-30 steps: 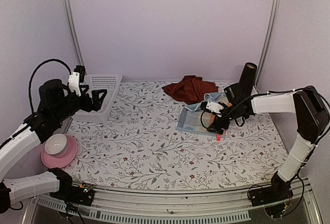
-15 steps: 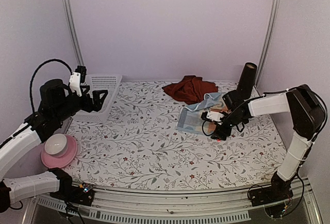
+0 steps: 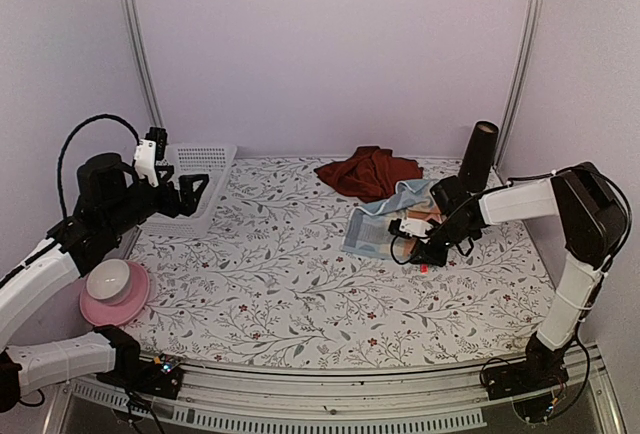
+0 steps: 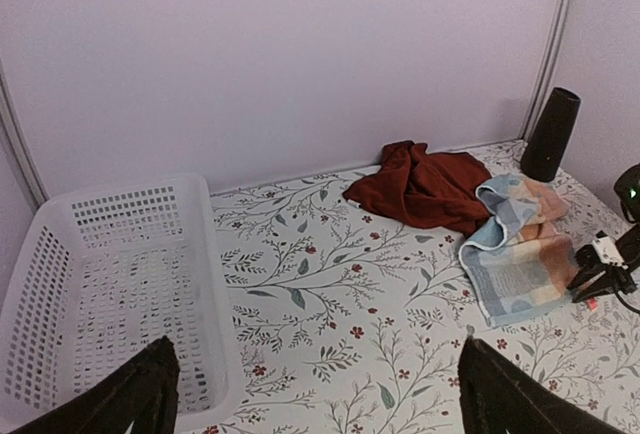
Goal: Roll the towels
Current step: Pick up the towel from the center of the board, then pass from the right arm to the left, then pick up the towel from the center of the board.
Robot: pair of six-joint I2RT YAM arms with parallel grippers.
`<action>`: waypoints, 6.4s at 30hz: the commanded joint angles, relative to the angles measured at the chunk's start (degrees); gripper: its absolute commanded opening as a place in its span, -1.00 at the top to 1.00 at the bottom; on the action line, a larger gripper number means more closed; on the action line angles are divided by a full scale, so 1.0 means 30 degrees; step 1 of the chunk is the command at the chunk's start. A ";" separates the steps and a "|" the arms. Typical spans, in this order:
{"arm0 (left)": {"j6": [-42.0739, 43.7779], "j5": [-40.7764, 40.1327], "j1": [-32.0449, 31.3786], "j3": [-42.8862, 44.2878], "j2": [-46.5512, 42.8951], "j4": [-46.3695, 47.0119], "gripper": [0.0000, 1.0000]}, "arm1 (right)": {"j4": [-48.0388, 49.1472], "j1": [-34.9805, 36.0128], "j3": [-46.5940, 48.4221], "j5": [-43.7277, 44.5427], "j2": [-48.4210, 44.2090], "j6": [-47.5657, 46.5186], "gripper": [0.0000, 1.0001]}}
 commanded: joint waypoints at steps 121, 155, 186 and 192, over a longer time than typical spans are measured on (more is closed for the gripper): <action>-0.1346 -0.4762 -1.0552 0.3268 1.3152 0.5045 1.00 | 1.1650 0.5697 -0.5974 0.2830 -0.3393 -0.3380 -0.91; 0.0154 -0.3781 -1.0025 0.0567 1.3169 0.5270 0.05 | 0.4825 0.3762 -0.2399 -0.1157 -0.5632 -0.0402 0.96; 0.5754 -0.3407 -1.5824 0.8615 2.2850 0.4125 -0.56 | 0.2795 0.1734 0.1147 0.1479 -0.1551 0.3813 0.95; 0.6322 -0.1820 -1.5803 0.8616 2.2979 0.3517 -0.45 | 0.2808 0.1630 0.1150 0.1584 -0.1379 0.3805 0.94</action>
